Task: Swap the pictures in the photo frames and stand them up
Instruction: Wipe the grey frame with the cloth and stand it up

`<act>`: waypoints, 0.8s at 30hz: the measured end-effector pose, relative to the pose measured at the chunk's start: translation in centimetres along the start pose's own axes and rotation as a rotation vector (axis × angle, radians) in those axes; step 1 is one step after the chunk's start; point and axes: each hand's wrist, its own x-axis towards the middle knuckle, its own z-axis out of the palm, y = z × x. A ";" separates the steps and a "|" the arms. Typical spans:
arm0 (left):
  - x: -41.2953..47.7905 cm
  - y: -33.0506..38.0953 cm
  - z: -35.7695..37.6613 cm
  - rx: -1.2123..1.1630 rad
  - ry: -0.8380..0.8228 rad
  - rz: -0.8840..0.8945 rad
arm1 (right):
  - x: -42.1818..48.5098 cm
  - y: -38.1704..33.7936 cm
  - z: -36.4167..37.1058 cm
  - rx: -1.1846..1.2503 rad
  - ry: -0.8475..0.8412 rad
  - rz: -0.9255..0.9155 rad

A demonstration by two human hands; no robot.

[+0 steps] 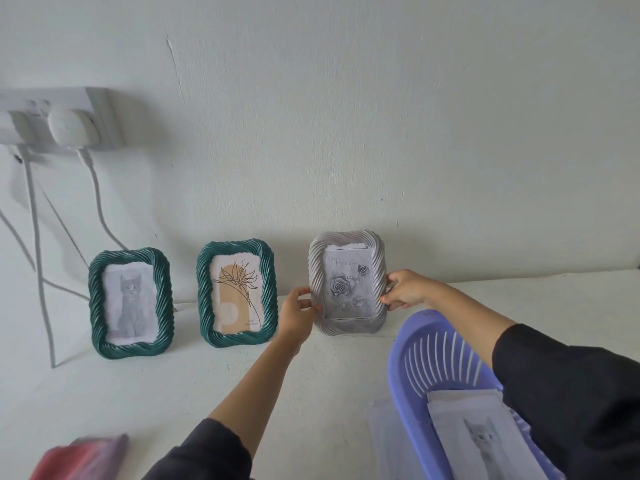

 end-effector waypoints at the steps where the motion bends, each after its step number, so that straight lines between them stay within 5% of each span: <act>1: 0.0 0.0 0.0 0.007 0.000 -0.001 | -0.1 0.0 0.1 -0.006 0.005 0.003; 17: -1.0 1.0 -0.2 0.147 0.000 -0.020 | -1.0 -0.5 0.5 -0.079 0.080 -0.018; 24: -2.4 1.8 -0.2 0.191 0.099 -0.019 | -2.5 -1.4 0.3 -0.216 0.247 -0.039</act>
